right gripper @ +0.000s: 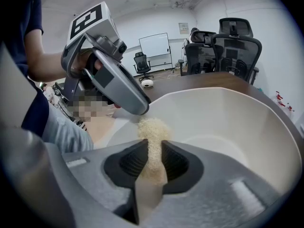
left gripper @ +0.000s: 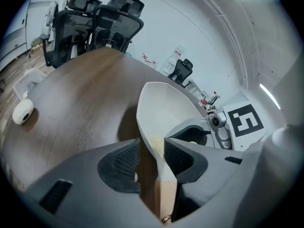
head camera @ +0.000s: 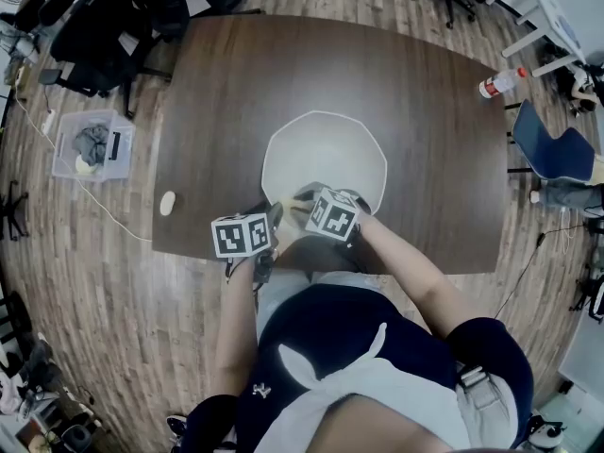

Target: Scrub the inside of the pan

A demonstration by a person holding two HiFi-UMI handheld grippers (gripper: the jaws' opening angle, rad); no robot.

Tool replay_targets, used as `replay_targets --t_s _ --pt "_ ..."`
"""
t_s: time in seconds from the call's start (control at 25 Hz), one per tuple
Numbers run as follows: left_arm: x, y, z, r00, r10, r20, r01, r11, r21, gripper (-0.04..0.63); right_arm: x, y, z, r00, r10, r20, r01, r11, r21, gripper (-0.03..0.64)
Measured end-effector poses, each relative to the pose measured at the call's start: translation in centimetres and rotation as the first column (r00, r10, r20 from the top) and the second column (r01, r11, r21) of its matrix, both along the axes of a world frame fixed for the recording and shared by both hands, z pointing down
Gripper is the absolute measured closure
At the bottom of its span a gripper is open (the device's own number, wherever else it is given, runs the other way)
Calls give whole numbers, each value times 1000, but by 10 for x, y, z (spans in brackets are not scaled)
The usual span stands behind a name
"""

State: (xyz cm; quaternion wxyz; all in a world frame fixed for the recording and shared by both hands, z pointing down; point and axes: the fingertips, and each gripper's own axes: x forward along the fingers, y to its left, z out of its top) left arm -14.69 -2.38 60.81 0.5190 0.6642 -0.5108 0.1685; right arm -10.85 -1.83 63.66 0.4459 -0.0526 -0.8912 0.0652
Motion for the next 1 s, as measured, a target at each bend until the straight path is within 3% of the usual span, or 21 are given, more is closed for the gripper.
replay_targets --t_s 0.4,0.72,1.0 --pt "16 0 15 996 81 30 -79 994 -70 458 -5 -7 3 1000 20 2 -20 1000 17 532" --pt "15 -2 18 999 44 6 -43 993 -114 494 -6 -15 7 999 46 8 -46 999 6 532" --pt "13 -7 19 994 93 52 -85 985 -148 503 -13 -24 11 998 68 15 -68 997 22 532"
